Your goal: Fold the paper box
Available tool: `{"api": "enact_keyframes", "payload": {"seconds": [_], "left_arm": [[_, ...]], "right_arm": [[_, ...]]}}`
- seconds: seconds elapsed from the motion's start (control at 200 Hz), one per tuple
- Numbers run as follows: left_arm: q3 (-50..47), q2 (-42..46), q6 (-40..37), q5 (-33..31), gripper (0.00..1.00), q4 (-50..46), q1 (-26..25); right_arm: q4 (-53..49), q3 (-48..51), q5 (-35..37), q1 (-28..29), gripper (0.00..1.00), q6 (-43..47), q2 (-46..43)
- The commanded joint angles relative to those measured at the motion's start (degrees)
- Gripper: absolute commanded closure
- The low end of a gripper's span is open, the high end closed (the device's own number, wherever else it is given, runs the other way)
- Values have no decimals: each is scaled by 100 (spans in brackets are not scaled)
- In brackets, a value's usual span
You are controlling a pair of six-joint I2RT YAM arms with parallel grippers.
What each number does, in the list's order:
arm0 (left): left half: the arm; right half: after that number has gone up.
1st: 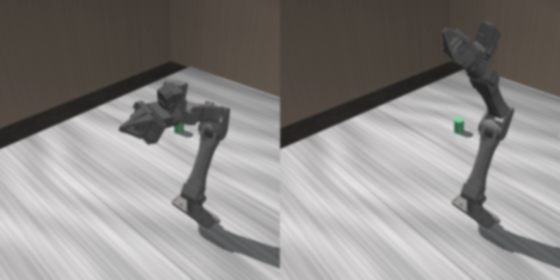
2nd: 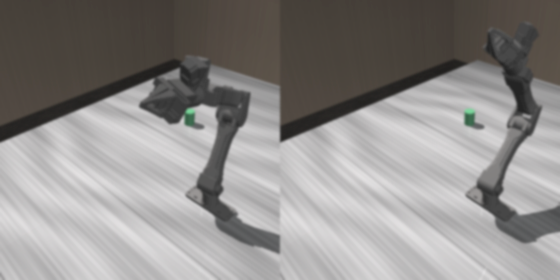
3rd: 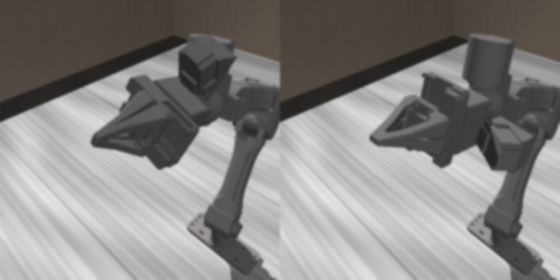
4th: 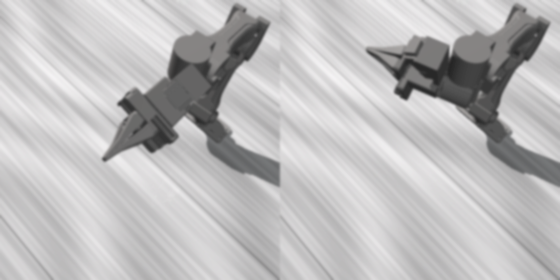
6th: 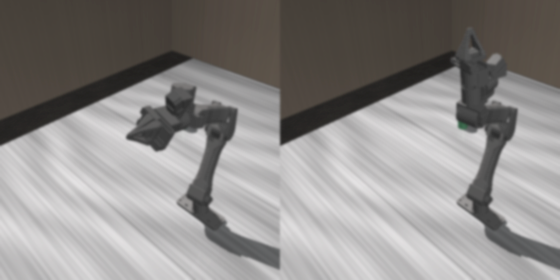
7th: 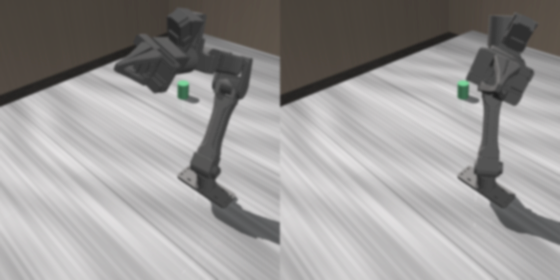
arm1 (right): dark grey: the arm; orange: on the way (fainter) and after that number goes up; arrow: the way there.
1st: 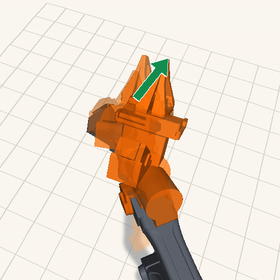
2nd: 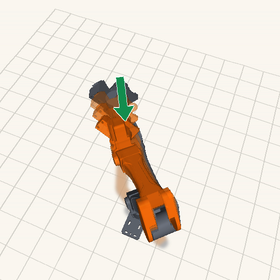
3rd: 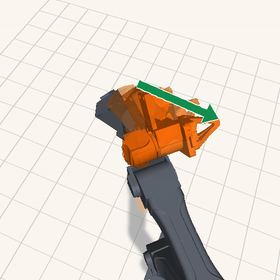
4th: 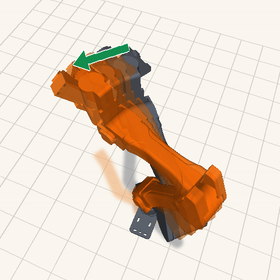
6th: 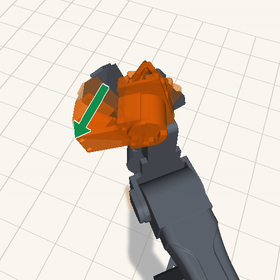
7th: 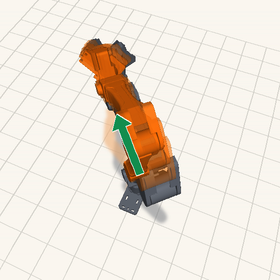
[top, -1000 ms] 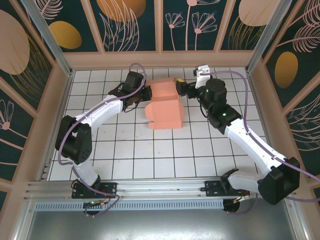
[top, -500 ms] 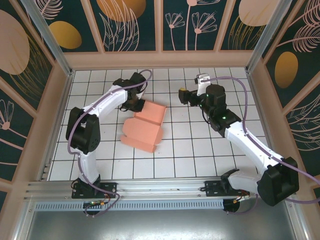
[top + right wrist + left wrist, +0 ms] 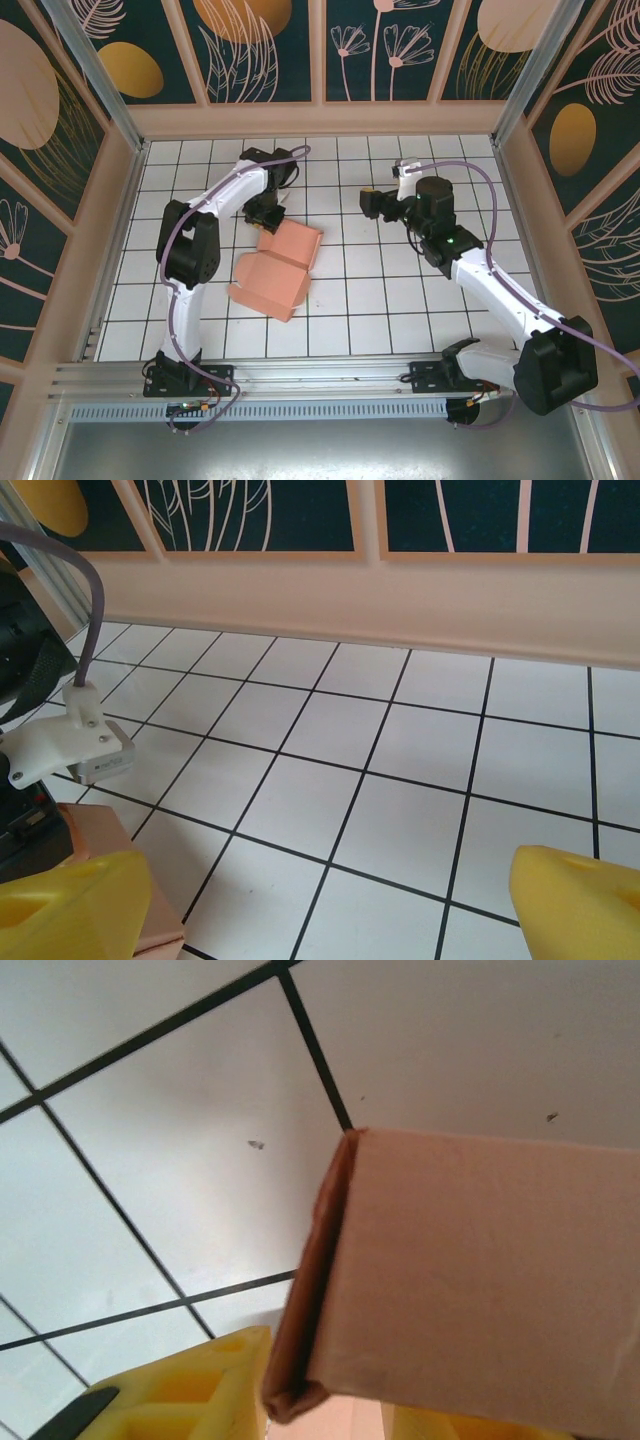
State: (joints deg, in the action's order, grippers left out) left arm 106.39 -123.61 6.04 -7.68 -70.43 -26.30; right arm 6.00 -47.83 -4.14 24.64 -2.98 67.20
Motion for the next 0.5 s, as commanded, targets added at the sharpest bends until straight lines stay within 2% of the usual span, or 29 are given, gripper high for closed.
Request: {"api": "enact_keyframes", "payload": {"seconds": [0.0, 0.325, 0.495], "left_arm": [[253, -29, 32, -190, 65, -298, 12], [138, 67, 195, -299, 62, 66, 11], [118, -26, 270, -340, 65, 328, 14]], "right_arm": [[235, 62, -156, -94, 7, -53, -114], [235, 52, -534, -126, 8, 7, -31], [187, -57, -771, -112, 9, 17, 155]]}}
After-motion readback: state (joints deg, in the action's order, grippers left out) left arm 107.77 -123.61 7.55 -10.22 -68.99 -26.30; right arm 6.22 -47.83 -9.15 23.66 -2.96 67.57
